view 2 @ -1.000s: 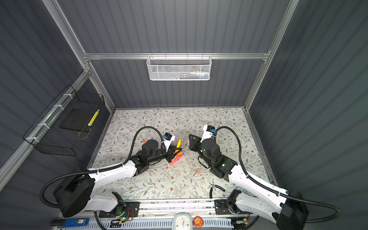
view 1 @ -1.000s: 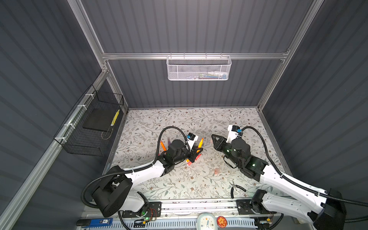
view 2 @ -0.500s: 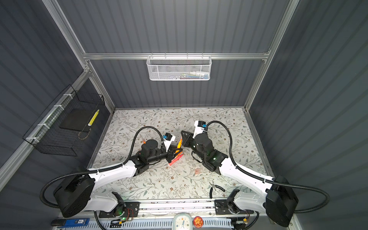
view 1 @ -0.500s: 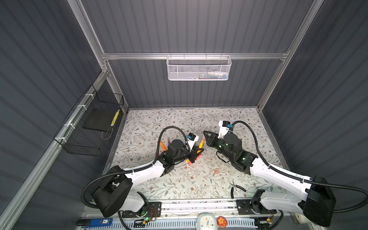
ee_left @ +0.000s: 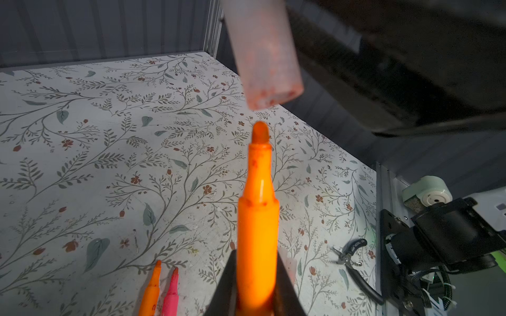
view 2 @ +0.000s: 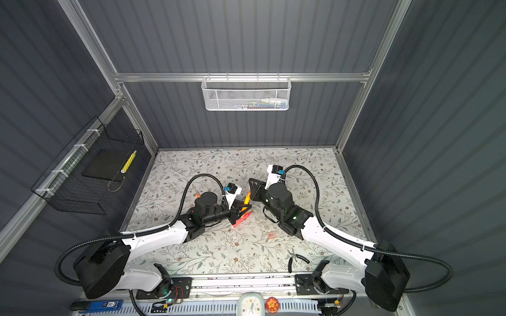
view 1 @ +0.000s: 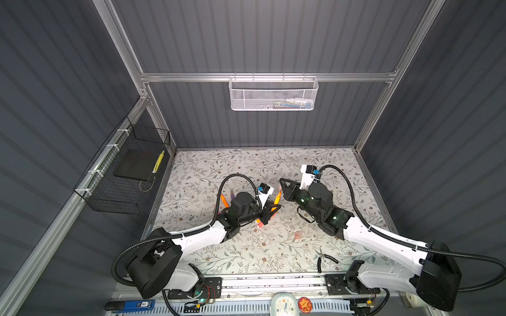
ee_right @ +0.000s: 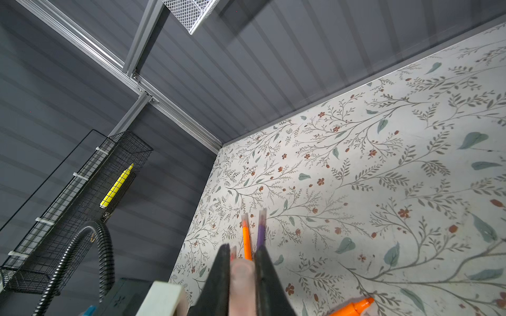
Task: Insert the pens into the pen caps
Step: 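Lift the pink cap with the right gripper toward the orange marker tip, then lower the pink cap onto the orange marker tip with the right gripper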
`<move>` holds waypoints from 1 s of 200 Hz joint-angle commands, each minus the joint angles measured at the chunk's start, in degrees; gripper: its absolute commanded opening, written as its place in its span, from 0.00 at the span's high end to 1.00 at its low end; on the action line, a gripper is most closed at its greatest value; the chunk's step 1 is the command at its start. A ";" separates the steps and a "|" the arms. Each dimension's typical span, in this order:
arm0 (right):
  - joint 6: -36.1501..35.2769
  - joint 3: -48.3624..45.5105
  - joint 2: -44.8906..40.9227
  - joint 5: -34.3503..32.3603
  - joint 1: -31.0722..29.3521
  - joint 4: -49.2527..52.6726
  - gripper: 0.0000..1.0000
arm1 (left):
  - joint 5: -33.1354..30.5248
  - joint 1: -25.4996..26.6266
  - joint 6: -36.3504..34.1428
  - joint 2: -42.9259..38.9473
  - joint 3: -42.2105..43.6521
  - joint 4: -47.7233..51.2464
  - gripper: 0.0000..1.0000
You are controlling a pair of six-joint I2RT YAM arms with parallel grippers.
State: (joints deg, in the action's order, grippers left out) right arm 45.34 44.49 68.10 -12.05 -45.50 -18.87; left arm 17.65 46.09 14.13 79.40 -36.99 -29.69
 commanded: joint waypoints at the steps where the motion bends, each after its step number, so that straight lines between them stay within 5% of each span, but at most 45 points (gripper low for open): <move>1: -1.05 0.80 0.55 -1.20 0.12 -1.07 1.00 | 0.81 0.23 -0.60 -1.52 0.75 -1.38 1.00; 200: 0.73 -6.11 -2.25 -2.57 -2.33 -4.41 1.00 | -0.15 0.23 2.06 -1.78 1.78 -3.22 1.00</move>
State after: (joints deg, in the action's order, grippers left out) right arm 46.06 39.94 67.22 -13.21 -46.65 -21.85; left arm 18.24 46.09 14.94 79.24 -36.14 -30.92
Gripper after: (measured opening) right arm 0.161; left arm 0.172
